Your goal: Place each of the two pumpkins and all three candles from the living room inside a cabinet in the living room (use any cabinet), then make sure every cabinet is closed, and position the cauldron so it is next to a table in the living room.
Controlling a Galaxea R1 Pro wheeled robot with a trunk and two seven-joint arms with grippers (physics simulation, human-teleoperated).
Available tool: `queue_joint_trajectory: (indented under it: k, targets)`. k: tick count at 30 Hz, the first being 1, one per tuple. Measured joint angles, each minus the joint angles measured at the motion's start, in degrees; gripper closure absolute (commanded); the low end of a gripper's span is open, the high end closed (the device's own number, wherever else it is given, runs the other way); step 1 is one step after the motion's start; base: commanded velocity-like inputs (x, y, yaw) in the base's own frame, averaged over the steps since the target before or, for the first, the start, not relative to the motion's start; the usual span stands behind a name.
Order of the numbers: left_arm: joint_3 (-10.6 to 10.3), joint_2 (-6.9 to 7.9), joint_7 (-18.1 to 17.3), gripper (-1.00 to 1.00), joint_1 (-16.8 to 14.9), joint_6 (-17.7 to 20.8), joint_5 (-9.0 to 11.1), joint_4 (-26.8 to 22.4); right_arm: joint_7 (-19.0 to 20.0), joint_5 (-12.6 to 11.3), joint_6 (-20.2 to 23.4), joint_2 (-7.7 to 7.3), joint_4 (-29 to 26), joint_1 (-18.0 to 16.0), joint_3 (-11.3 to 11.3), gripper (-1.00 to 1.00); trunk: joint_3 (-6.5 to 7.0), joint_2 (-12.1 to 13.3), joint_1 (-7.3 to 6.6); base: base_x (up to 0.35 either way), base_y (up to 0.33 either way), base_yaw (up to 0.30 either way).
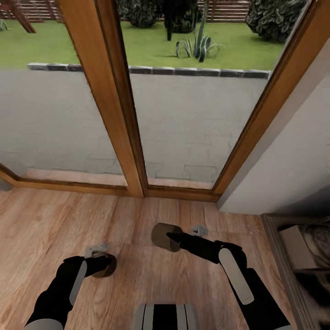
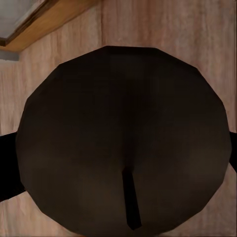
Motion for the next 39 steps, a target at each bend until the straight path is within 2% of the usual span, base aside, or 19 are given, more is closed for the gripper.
queue_joint_trajectory:
  k: [3,7,10,17,23,31,39]
  targets:
    - [0.00,0.00,-0.02,1.00,-0.26,1.14,0.03,0.00,-5.11,-0.04,0.19,0.45,-0.23,0.00,-0.06,1.00,0.66,0.04,-0.08,-0.052,0.000,0.000]
    - [0.00,0.00,-0.14,1.00,-0.41,3.83,0.02,-0.56,-11.05,-0.35,4.51,3.11,-0.93,0.01,-0.07,1.00,1.55,0.09,-0.18,-0.015,0.000,0.000]
    - [0.00,0.00,-0.17,1.00,-0.43,5.13,0.05,-0.97,-13.68,-0.07,6.86,4.68,-1.20,0.01,-0.09,1.00,2.21,0.13,-0.26,-0.137,0.000,0.000]
    - [-0.01,0.00,-0.18,1.00,-0.44,6.22,0.01,-1.22,-22.55,-0.01,8.14,5.69,-1.31,-0.46,-0.11,1.00,3.77,0.23,-0.44,-0.166,0.000,0.000]
    - [-0.01,0.00,-0.24,1.00,-0.44,6.42,0.01,-1.31,-24.73,-0.46,8.80,7.40,-0.93,-0.52,-0.04,1.00,5.09,0.31,-0.59,-0.015,0.000,0.000]
    - [0.00,0.05,-0.26,1.00,-0.44,6.35,-0.01,-1.32,-24.96,-0.12,9.39,7.70,-0.77,-0.50,-0.20,1.00,6.87,0.41,-0.80,-0.022,0.000,0.000]
    - [0.07,0.01,-0.34,1.00,-0.44,7.24,-0.07,-3.15,-26.24,0.17,9.53,7.72,-0.55,-0.52,-0.17,1.00,6.87,0.42,-0.79,-0.241,0.000,0.000]
